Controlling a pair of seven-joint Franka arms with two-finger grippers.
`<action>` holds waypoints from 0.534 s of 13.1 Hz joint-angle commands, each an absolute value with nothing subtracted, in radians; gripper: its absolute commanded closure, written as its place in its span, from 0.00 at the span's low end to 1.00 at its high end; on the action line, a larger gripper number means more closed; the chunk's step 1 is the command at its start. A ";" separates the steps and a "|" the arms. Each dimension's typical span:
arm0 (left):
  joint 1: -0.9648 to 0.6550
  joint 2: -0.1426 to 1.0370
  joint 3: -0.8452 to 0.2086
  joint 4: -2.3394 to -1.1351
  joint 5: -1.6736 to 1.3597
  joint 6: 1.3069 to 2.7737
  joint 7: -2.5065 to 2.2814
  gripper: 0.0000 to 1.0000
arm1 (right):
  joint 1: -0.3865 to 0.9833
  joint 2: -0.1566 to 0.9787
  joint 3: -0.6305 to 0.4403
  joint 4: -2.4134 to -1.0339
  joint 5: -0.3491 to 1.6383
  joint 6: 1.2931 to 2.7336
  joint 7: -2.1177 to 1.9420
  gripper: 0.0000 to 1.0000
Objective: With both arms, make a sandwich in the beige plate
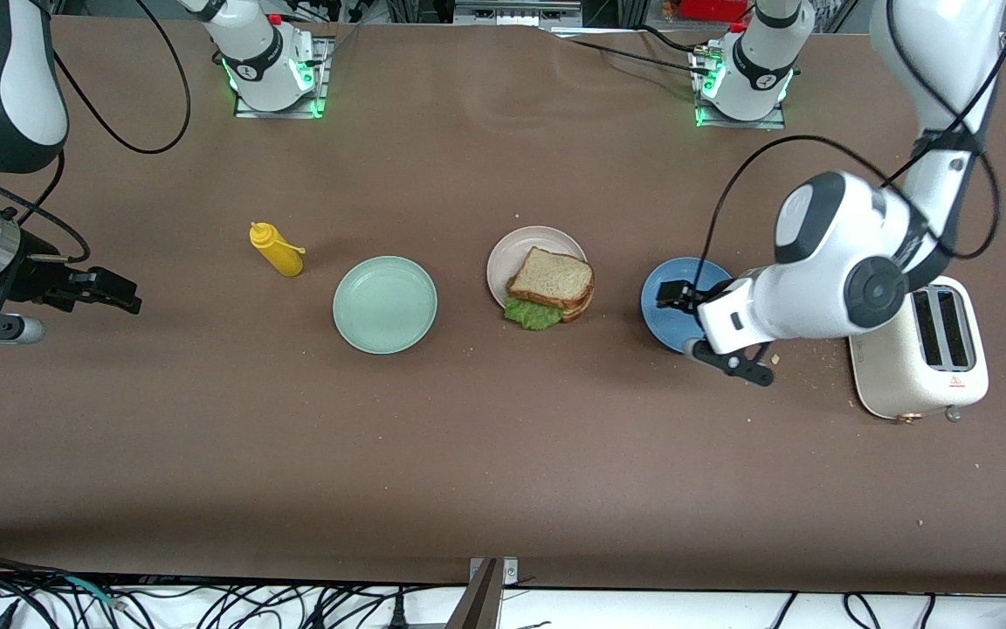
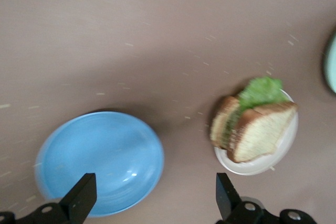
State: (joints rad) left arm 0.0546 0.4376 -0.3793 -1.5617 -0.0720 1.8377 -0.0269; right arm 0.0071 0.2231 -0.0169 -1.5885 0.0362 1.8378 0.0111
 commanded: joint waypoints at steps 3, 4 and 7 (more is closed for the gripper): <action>0.054 0.244 -0.376 -1.585 0.196 1.770 -0.244 0.00 | 0.009 0.212 -0.020 -1.595 0.021 1.832 0.006 0.01; 0.072 0.217 -0.371 -1.572 0.190 1.763 -0.248 0.00 | 0.009 0.213 -0.020 -1.595 0.023 1.832 0.006 0.01; 0.060 0.079 -0.249 -1.603 0.082 1.688 -0.241 0.00 | 0.009 0.213 -0.020 -1.595 0.023 1.832 0.006 0.01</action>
State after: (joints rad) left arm 0.0659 0.1739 -0.3145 -1.5593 0.1422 1.7390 -0.2344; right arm 0.0071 0.2231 -0.0175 -1.5893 0.0362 1.8378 0.0111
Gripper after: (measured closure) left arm 0.000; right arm 0.004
